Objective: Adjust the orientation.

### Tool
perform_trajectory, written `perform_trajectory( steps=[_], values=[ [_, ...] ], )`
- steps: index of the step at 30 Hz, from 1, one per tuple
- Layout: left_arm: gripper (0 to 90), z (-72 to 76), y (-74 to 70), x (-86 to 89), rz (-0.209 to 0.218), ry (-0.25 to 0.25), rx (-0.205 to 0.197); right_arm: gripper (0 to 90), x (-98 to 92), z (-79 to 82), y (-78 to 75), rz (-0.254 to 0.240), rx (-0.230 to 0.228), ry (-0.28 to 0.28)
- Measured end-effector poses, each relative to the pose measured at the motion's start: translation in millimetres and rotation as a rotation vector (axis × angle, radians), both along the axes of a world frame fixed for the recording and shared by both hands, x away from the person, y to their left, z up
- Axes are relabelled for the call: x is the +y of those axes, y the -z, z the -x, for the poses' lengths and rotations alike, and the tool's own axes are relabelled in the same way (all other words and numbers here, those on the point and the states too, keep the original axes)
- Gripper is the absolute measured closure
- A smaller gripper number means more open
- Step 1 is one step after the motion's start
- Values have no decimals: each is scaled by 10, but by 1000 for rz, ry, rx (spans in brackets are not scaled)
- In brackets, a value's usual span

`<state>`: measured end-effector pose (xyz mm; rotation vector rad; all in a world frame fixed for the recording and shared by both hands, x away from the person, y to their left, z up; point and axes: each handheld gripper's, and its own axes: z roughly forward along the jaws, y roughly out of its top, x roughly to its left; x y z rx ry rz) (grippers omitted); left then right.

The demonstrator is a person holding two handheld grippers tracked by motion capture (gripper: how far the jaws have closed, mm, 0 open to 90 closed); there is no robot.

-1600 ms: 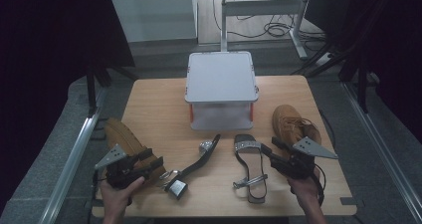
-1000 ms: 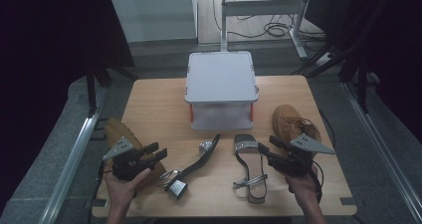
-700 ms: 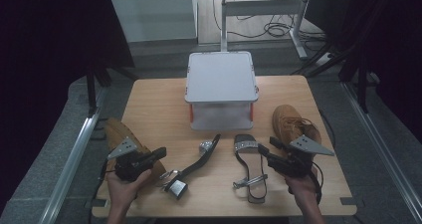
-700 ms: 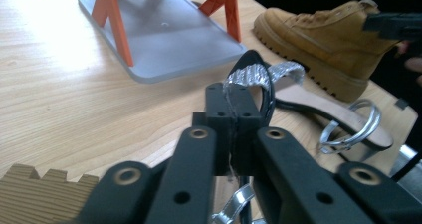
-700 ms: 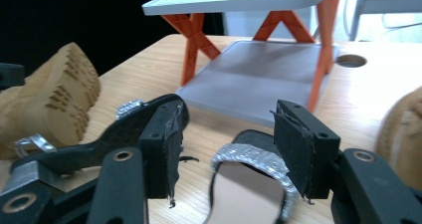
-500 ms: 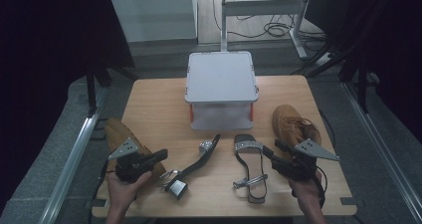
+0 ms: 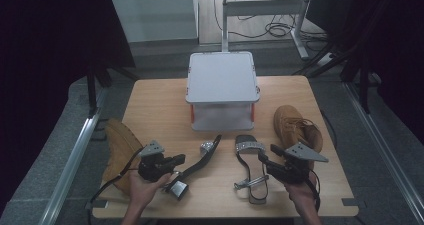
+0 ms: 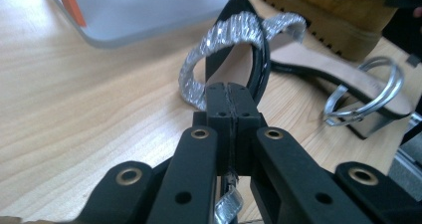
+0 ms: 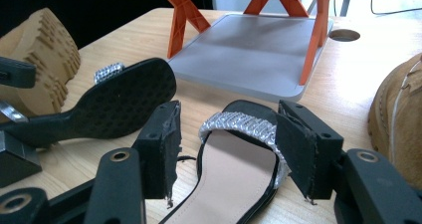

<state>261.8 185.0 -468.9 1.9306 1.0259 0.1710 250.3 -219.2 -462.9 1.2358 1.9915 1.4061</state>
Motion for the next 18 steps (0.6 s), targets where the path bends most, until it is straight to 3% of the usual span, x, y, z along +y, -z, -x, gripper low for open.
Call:
perform_trajectory(
  steps=[8, 15, 18],
  values=[
    [894, -29, 77, -69, -26, 14, 32, 434, -3, 13, 19, 3, 2, 0],
    [894, -44, 129, -114, -45, 20, 51, 429, 4, 21, 13, 7, -22, -21],
    [894, -44, 137, -167, -74, 33, 49, 428, 4, 24, 16, 12, -22, -19]
  ],
)
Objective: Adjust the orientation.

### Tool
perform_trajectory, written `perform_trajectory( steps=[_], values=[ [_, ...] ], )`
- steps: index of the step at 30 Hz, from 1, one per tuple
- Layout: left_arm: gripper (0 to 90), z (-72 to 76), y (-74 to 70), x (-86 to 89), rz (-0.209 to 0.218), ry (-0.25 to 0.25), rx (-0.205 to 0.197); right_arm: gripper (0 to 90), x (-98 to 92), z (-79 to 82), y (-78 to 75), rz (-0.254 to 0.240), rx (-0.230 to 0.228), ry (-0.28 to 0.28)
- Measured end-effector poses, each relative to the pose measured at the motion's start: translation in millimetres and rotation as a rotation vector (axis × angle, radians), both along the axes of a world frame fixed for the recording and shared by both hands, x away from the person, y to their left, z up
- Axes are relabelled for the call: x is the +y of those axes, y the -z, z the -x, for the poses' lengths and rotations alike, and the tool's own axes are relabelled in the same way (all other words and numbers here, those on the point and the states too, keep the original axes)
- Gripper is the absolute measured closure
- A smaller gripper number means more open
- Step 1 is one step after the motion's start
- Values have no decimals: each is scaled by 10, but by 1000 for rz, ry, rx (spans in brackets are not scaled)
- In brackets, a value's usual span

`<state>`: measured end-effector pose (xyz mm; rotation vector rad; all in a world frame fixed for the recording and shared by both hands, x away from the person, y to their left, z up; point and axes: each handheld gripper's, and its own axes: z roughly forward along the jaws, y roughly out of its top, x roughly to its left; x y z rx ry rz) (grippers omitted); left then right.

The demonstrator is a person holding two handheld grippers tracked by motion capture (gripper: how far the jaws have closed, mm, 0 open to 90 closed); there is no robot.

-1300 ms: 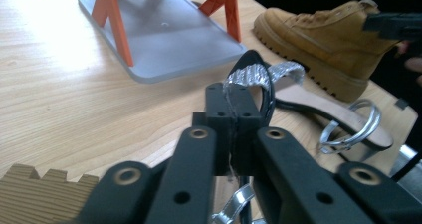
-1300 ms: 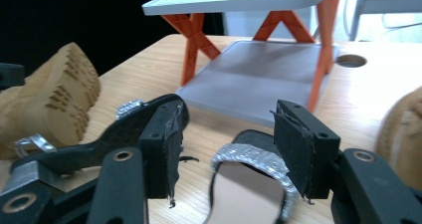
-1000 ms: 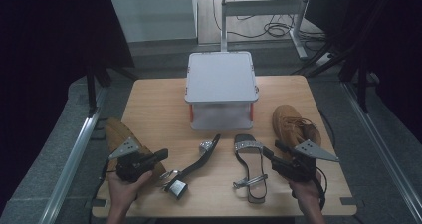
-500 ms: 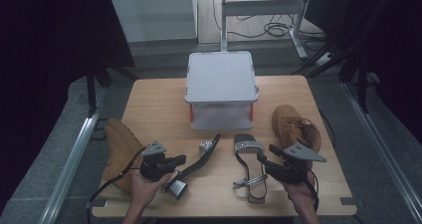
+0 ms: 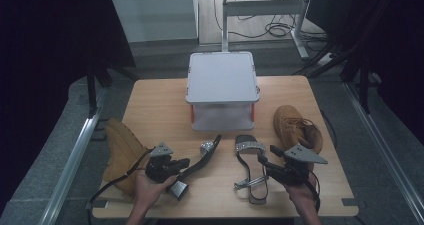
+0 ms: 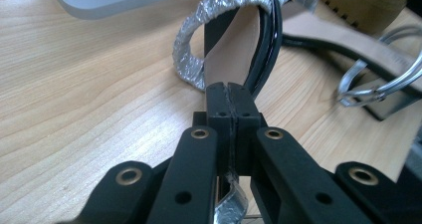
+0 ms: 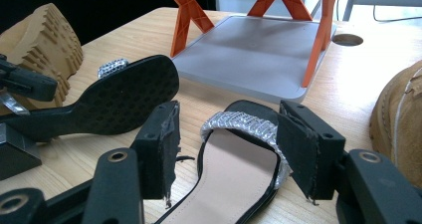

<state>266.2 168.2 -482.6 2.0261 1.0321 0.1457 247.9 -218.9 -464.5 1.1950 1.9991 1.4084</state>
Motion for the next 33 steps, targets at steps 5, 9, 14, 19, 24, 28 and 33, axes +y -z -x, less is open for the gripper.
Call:
perform_trajectory(
  steps=[5, 9, 14, 19, 24, 28, 33],
  values=[
    [893, -2, 19, -65, -17, 15, 7, 429, -26, 0, 4, -3, 7, 17],
    [894, -1, 22, -87, -23, 23, 14, 428, -47, -3, 10, -5, 12, 29],
    [894, -2, 29, -96, -22, 30, 29, 428, -42, -1, 8, -3, 11, 29],
    [894, 17, 22, -171, -42, 64, 49, 428, -26, 0, 19, 2, 14, 28],
    [893, 47, 71, -320, -99, 118, 77, 428, -24, 0, 24, 2, 16, 26],
    [890, 71, 66, -370, -108, 128, 65, 428, -36, 6, 18, 1, 12, 27],
    [891, 84, -62, -278, -79, 76, 4, 428, -67, 2, 15, -5, 9, 39]
  ],
)
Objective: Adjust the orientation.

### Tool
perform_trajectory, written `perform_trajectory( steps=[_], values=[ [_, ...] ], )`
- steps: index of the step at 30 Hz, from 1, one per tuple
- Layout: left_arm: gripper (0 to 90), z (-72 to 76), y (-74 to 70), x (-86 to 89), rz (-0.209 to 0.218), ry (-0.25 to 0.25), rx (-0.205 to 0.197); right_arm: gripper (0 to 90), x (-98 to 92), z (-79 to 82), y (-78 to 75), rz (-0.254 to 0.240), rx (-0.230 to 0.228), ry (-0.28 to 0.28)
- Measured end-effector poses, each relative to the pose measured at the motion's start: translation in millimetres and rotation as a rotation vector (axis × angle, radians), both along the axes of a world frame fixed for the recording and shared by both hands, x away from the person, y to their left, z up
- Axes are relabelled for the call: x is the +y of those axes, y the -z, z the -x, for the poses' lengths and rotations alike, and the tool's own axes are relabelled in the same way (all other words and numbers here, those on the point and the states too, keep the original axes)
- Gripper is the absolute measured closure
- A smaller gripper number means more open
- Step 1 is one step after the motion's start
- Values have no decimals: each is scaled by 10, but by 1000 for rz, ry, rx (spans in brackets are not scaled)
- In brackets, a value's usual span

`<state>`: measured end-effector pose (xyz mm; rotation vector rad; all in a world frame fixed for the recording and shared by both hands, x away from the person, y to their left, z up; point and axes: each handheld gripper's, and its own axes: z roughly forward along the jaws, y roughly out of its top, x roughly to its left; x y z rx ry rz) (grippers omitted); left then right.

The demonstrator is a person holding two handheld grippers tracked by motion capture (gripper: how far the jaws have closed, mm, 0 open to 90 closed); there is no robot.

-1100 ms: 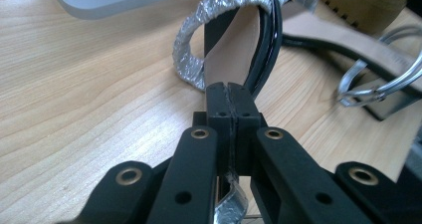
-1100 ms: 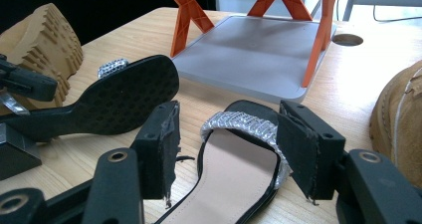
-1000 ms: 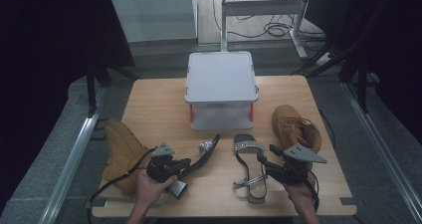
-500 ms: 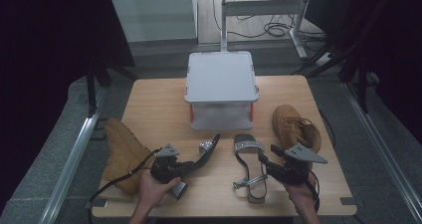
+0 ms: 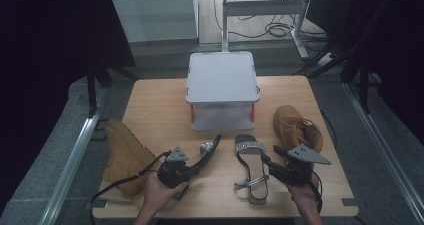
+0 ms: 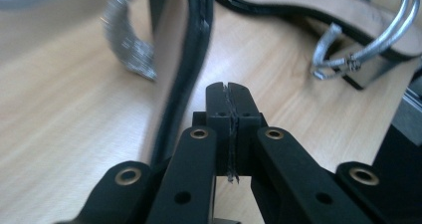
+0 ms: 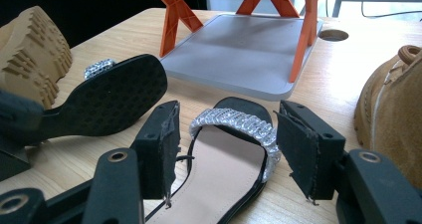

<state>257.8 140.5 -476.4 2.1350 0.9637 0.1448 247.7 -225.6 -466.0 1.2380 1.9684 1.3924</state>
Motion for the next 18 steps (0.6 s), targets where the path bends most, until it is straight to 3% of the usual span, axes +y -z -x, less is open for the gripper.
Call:
perform_trajectory(
  steps=[3, 8, 18],
  values=[
    [891, -58, -39, 41, 1, -52, -35, 428, 1, -1, 5, 2, 2, 0],
    [891, -205, -27, 44, -24, -76, -20, 428, 22, 2, 13, 9, -3, 2],
    [892, -228, 21, -31, -42, -59, 9, 429, 14, 21, 24, 7, -12, 15]
  ],
)
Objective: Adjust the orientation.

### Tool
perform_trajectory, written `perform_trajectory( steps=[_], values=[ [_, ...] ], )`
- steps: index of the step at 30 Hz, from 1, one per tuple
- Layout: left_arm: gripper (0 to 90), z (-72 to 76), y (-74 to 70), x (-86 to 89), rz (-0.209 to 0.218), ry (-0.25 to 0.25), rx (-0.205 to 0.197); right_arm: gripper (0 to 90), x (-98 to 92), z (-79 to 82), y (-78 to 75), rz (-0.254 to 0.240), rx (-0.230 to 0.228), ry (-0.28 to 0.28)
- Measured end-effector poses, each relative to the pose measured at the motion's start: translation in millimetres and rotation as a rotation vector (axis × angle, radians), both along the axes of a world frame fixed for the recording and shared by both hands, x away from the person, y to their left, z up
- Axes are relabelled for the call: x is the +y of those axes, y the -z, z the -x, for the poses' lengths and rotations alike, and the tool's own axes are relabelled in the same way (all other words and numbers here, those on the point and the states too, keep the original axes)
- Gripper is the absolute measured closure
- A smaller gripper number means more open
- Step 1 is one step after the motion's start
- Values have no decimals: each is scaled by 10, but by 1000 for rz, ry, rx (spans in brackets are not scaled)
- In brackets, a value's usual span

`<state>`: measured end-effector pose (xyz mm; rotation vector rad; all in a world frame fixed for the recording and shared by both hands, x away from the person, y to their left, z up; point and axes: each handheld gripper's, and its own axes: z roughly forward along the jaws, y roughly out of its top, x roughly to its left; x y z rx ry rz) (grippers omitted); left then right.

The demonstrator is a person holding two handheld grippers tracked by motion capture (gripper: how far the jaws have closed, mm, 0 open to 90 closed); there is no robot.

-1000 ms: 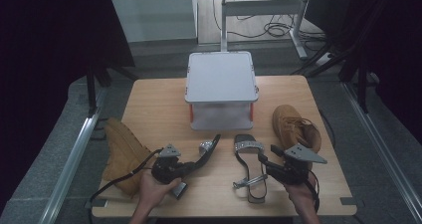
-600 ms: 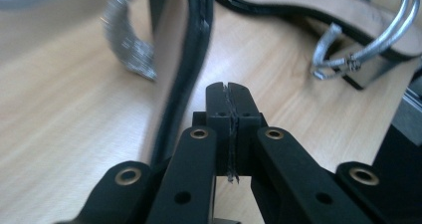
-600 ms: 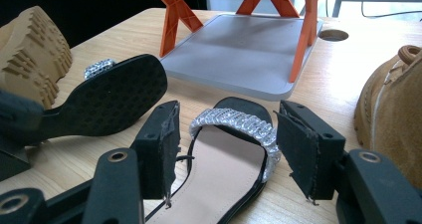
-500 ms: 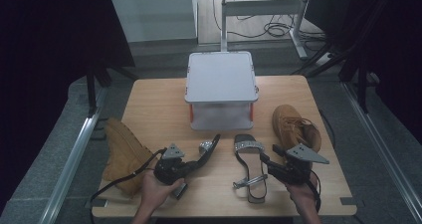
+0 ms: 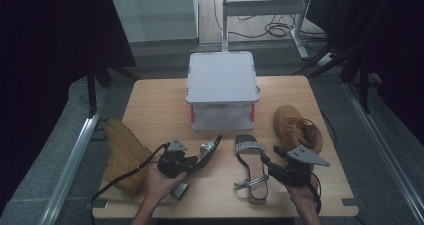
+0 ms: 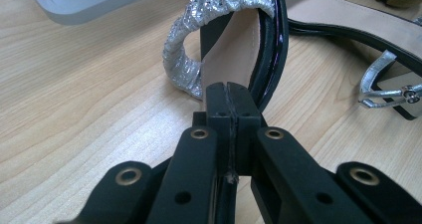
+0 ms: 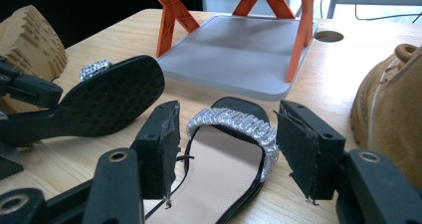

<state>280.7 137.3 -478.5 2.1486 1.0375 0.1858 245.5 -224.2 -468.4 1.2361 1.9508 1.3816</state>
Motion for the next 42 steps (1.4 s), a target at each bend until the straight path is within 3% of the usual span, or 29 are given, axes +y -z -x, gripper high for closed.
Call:
perform_trajectory(
  steps=[10, 14, 15, 20, 24, 28, 30, 31, 34, 38, 42],
  values=[
    [890, 57, -20, -155, -30, 42, 9, 429, -116, 30, 0, -25, 3, 34],
    [882, 132, 33, -294, -69, 73, 35, 428, -146, 44, 0, -32, 4, 43],
    [881, 195, 95, -399, -100, 93, 49, 429, -158, 49, 1, -33, 4, 44],
    [882, 258, 162, -528, -126, 109, 58, 429, -172, 53, 10, -31, 6, 48],
    [881, 275, 101, -530, -98, 123, 52, 428, -186, 53, 22, -30, 8, 52],
    [880, 368, -7, -509, -53, 169, 54, 428, -198, 47, 44, -29, 12, 62],
    [877, 393, -6, -507, -64, 174, 56, 429, -194, 50, 48, -28, 13, 62],
    [877, 437, 19, -502, -97, 185, 60, 429, -192, 53, 47, -29, 12, 61],
    [873, 494, 74, -521, -142, 203, 81, 428, -190, 56, 47, -26, 12, 58],
    [876, 524, 145, -544, -165, 223, 99, 429, -189, 54, 57, -23, 13, 58],
    [884, 527, 146, -542, -179, 222, 89, 429, -199, 53, 62, -26, 17, 62]
  ],
)
